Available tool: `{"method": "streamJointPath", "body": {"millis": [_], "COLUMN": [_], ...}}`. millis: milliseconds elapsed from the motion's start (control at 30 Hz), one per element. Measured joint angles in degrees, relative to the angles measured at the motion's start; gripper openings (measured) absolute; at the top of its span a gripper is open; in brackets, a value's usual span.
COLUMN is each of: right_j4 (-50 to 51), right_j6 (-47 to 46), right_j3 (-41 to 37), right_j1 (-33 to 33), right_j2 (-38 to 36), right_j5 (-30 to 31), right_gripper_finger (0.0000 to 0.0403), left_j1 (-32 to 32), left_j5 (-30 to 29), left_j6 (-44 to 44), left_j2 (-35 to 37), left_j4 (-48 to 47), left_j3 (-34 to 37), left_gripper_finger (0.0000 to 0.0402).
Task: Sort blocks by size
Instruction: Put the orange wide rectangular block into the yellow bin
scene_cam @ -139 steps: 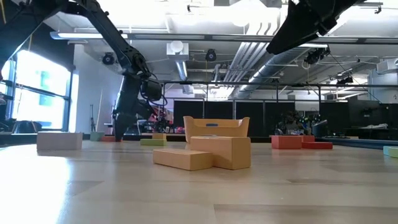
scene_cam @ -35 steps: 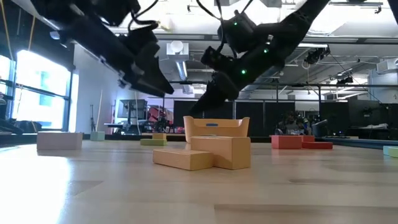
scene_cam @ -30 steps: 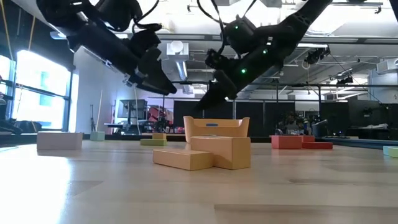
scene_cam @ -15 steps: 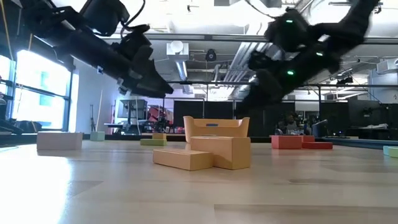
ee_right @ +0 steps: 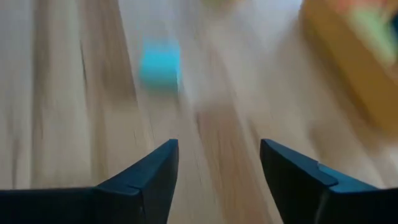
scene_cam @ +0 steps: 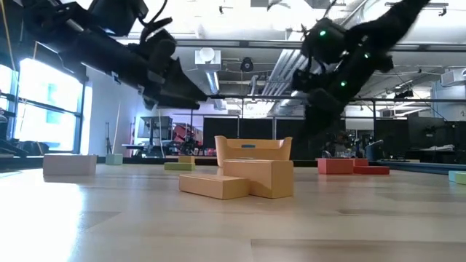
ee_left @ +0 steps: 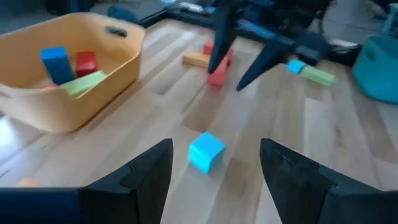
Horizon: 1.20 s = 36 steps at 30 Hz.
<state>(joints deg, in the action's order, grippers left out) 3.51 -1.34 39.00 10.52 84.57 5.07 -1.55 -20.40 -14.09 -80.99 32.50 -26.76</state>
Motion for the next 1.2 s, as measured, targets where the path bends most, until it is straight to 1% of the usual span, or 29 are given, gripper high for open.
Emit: {"method": "streamJointPath", "body": {"millis": [100, 167, 267, 400, 500, 667, 767, 900, 1000, 1133, 1167, 1200], "right_j4": [15.97, 22.60, 28.77, 29.55, 29.57, 28.01, 24.74, 22.12, 21.50, 20.30, 19.62, 19.13], "right_j6": [3.01, 6.19, 12.51, 19.86, 21.93, 25.55, 26.76, 26.88, 26.57, 21.78, 20.02, 18.39], "right_j3": [5.62, 8.74, 11.15, 11.34, 9.70, 5.91, 3.37, 1.64, 2.00, 2.96, 3.45, 3.99], "right_j1": [2.03, 3.28, 4.80, 6.94, 8.65, 10.54, 11.20, 11.88, 11.88, 11.69, 11.63, 11.58], "right_j2": [0.07, 0.25, 0.42, 0.60, 1.03, 1.07, 1.10, 2.65, 4.56, 6.63, 6.84, 6.92], "right_j5": [-2.19, -2.79, -2.35, -2.10, -2.08, -2.08, -2.13, -2.76, -5.12, -6.37, -6.68, -7.15], "right_gripper_finger": [0.0250, 0.0261, 0.0267, 0.0268, 0.0268, 0.0268, 0.0260, 0.0232, 0.0200, 0.0138, 0.0128, 0.0129], "left_j1": [-0.91, -1.10, -1.41, -2.69, -3.51, -4.55, -5.31, -6.22, -6.68, -6.81, -6.81, -6.81], "left_j5": [0.00, 0.01, 0.07, 0.69, 0.82, 0.72, 0.24, 0.17, -0.38, -1.33, -1.35, -1.39], "left_j6": [1.42, 1.79, 1.77, 3.80, 5.73, 5.78, 5.23, 4.02, 3.87, 4.16, 4.18, 4.18], "left_j2": [0.00, 0.00, 0.00, 0.00, 0.00, 0.00, 0.00, 0.00, 0.00, 0.00, 0.00, 0.00], "left_j4": [1.05, 1.27, 1.06, 0.88, 0.86, 1.38, 2.16, 3.86, 4.93, 4.97, 4.96, 4.93], "left_j3": [0.00, 0.00, 0.00, 0.00, 0.00, 0.00, 0.00, 0.00, 0.00, 0.00, 0.00, 0.00], "left_gripper_finger": [0.0227, 0.0227, 0.0227, 0.0227, 0.0227, 0.0227, 0.0227, 0.0227, 0.0227, 0.0227, 0.0227, 0.0227]}}
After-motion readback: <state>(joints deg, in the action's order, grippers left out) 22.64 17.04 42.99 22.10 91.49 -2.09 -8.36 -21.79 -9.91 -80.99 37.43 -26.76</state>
